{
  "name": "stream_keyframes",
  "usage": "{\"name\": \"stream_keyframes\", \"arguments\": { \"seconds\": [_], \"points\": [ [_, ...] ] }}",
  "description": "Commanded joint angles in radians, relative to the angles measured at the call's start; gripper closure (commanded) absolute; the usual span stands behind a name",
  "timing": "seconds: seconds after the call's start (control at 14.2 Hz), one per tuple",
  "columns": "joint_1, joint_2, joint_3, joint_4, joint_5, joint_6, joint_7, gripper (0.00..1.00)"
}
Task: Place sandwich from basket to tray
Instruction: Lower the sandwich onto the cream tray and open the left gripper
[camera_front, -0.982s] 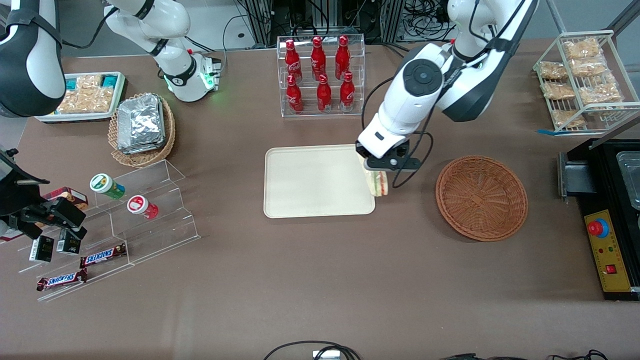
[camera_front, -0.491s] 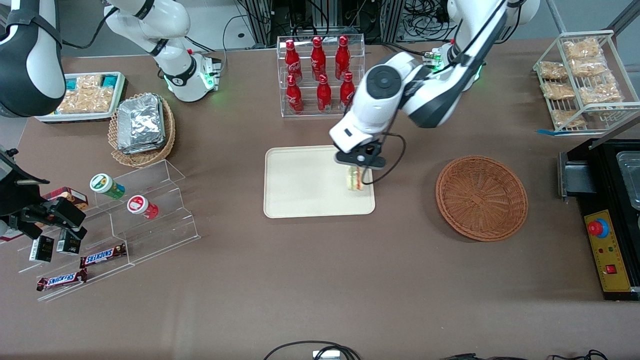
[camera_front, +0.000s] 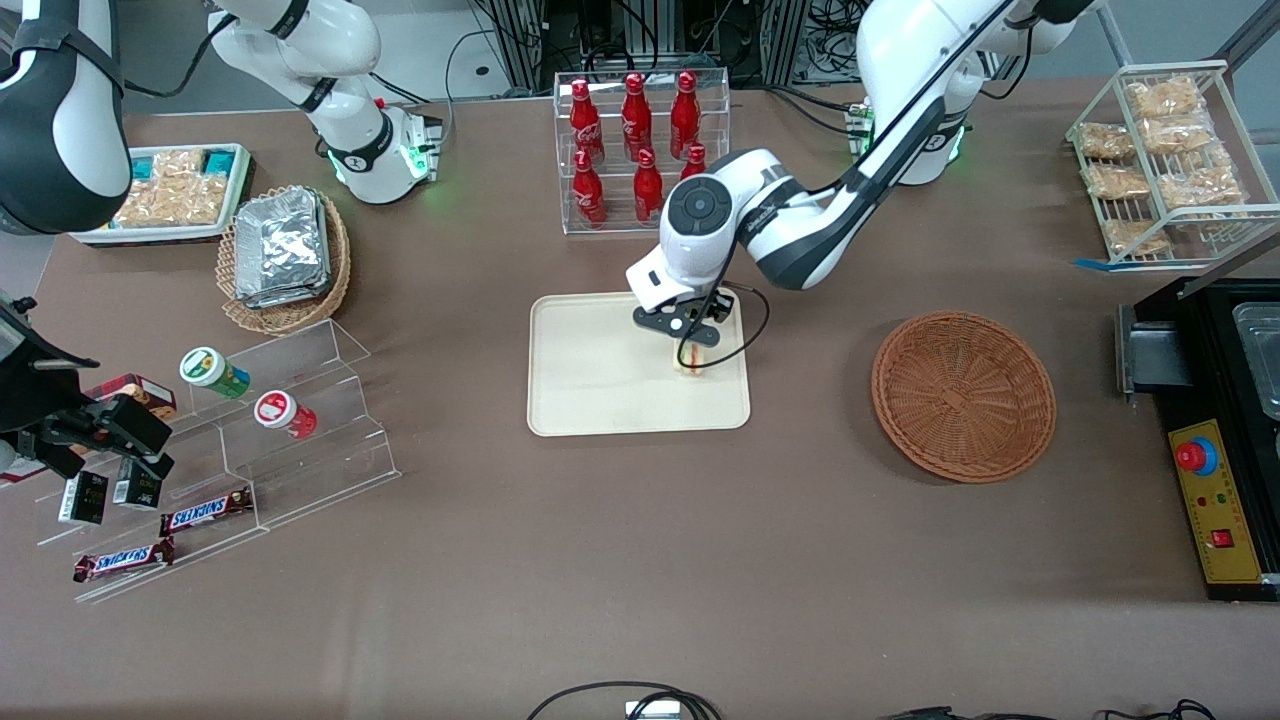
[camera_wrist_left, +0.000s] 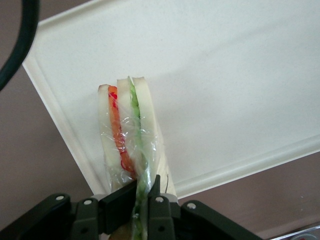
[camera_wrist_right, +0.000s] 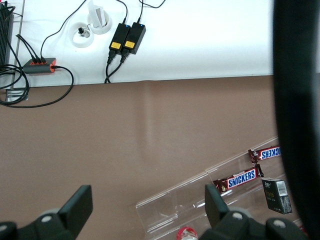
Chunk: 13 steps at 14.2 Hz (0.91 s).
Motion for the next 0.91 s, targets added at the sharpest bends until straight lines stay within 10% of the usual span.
{"name": "stream_keyframes", "arguments": {
  "seconds": [0.0, 0.63, 0.84],
  "points": [
    [-0.014, 0.034, 0.012, 0.016, 0.024, 0.005, -0.047, 1.00],
    [-0.014, 0.123, 0.012, 0.025, 0.198, 0.005, -0.196, 0.95],
    [-0.013, 0.115, 0.011, 0.027, 0.198, 0.003, -0.226, 0.07]
  ]
}}
